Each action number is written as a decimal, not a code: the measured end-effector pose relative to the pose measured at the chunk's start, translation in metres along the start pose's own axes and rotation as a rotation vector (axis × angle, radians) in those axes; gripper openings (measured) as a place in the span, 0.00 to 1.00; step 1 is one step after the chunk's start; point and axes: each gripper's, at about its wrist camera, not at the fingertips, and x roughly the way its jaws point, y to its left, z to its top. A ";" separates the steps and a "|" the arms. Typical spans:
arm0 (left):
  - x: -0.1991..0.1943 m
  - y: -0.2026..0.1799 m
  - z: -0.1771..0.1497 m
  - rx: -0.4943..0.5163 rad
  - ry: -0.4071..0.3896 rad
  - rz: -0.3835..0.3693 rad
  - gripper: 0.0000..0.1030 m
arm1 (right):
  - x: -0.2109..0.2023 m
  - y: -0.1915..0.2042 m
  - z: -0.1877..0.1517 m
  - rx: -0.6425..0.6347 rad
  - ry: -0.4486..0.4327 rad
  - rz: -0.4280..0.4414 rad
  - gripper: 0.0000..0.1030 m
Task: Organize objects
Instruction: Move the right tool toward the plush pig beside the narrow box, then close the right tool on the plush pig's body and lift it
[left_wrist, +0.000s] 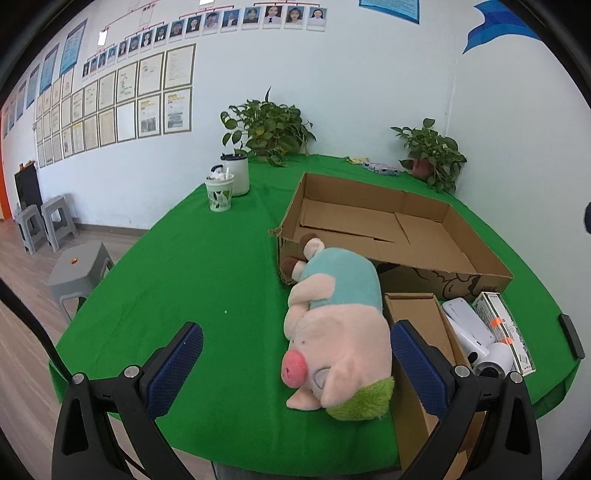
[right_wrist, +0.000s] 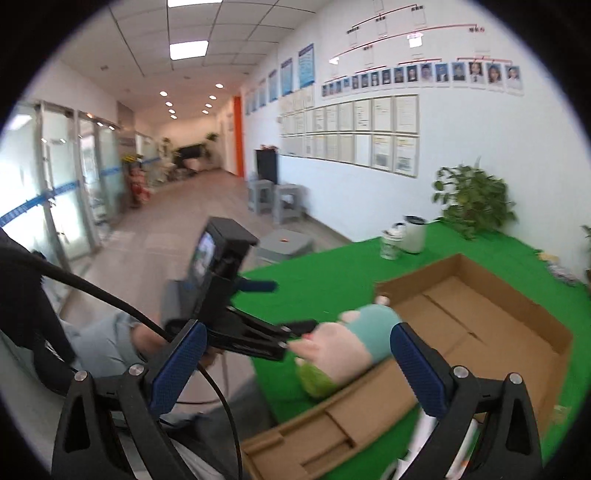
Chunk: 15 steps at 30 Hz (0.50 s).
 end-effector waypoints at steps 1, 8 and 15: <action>0.004 0.005 -0.003 -0.005 0.016 -0.014 0.99 | 0.013 -0.009 -0.001 0.029 0.009 0.024 0.97; 0.055 0.018 -0.017 0.013 0.109 -0.090 0.98 | 0.106 -0.098 -0.040 0.276 0.193 -0.177 0.97; 0.094 0.005 -0.024 0.013 0.191 -0.239 0.98 | 0.142 -0.129 -0.041 0.323 0.256 -0.275 0.97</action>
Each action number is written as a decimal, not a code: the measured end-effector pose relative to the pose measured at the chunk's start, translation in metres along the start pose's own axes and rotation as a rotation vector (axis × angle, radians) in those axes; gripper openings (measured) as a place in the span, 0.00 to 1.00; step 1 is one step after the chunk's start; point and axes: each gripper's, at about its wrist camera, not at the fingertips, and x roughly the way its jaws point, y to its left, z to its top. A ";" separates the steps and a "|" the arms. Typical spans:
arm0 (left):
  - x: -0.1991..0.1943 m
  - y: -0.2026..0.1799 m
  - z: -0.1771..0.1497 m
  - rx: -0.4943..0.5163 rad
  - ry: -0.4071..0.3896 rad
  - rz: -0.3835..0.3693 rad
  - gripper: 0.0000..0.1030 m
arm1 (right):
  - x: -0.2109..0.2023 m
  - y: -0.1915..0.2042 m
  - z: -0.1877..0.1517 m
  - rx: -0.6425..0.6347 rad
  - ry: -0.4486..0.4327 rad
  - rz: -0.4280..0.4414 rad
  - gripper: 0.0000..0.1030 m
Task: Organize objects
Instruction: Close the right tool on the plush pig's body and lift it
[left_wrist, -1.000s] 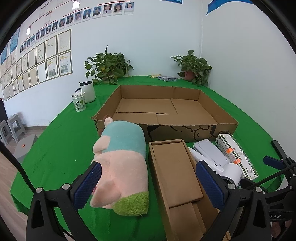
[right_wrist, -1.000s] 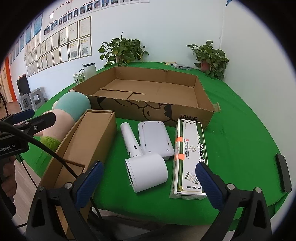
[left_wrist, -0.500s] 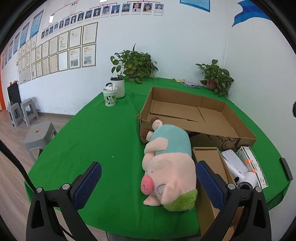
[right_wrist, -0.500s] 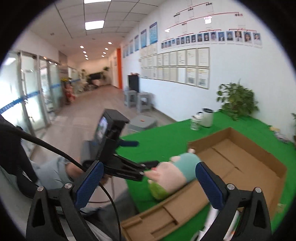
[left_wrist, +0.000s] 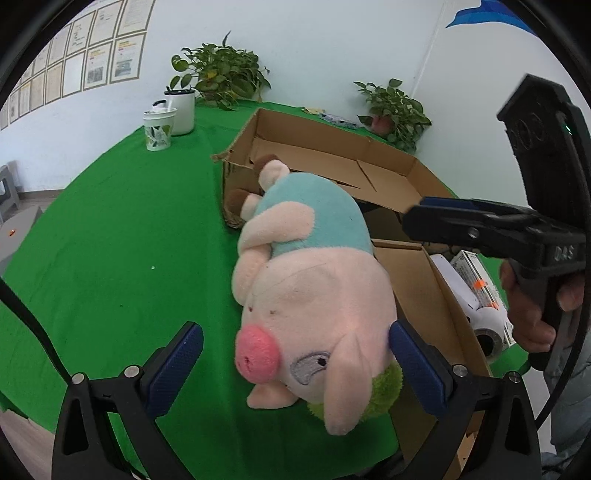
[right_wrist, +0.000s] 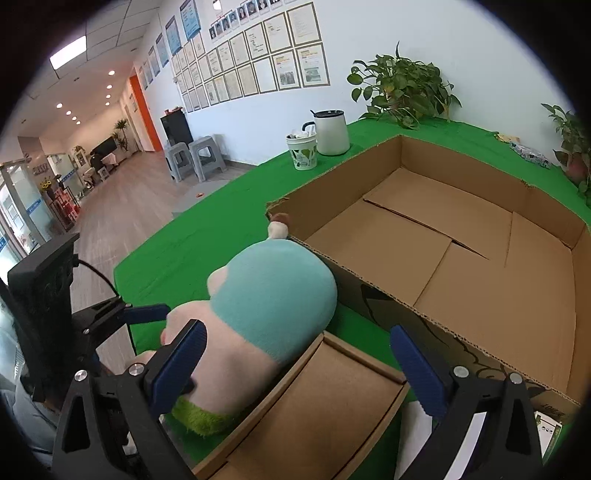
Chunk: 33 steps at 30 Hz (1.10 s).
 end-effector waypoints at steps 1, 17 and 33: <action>0.004 -0.001 0.000 0.002 0.006 -0.008 0.98 | 0.005 0.000 0.003 0.008 0.010 -0.006 0.97; 0.050 0.000 0.000 -0.087 0.105 -0.135 0.80 | 0.061 0.019 0.011 0.126 0.194 -0.020 0.97; 0.036 -0.004 0.024 -0.061 0.010 -0.053 0.67 | 0.056 0.034 0.027 0.108 0.106 0.031 0.82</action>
